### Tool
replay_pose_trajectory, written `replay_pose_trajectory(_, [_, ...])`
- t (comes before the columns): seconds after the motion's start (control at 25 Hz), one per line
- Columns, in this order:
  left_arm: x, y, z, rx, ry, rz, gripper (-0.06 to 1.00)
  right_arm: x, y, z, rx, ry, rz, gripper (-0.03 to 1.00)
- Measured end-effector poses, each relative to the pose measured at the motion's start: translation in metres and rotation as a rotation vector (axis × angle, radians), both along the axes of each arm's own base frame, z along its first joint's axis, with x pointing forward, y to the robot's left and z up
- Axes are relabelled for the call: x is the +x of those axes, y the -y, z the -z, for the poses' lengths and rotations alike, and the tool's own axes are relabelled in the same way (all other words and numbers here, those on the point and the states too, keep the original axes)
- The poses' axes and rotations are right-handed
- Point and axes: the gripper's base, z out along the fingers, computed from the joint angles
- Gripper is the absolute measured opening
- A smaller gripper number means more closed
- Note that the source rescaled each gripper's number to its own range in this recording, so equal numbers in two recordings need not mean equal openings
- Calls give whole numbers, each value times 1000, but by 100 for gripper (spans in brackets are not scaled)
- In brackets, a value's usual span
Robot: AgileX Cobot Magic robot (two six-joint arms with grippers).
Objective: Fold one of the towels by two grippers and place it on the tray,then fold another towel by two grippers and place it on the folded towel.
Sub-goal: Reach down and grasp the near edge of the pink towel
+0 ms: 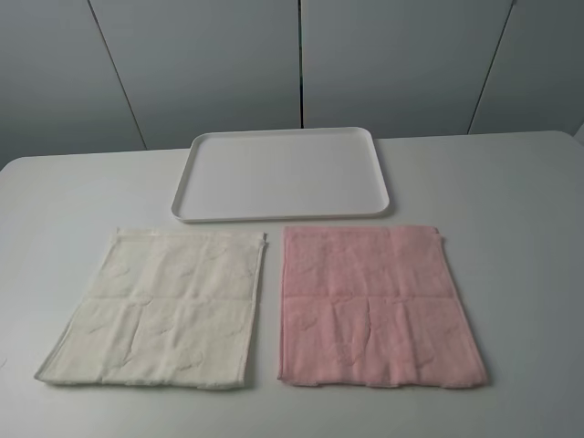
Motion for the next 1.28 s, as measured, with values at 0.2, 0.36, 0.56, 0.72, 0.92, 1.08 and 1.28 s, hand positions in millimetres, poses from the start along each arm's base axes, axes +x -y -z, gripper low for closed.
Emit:
replay_pose_trajectory(0.2, [0,0,0,-2,0,1,98,0,0,0,0,0,0,92])
replay_pose_trajectory(0.36, [0,0,0,-3,0,2,98,1,0,-1,4,11,3,92])
replay_pose_trajectory(0.56, [0,3,0,-34,1,20,98,1,0,-1,17,12,10,97])
replay_pose_trajectory(0.72, [0,3,-1,-21,9,27,98,0,0,0,33,-10,18,100])
replay_pose_trajectory(0.92, [7,3,-7,24,-24,49,98,12,-1,-1,46,-72,31,100])
replay_pose_trajectory(1.08, [38,1,-14,84,-142,90,98,39,-1,-10,33,-147,37,100])
replay_pose_trajectory(1.28, [84,3,-36,171,-176,211,98,76,-3,-38,-52,-159,-7,100])
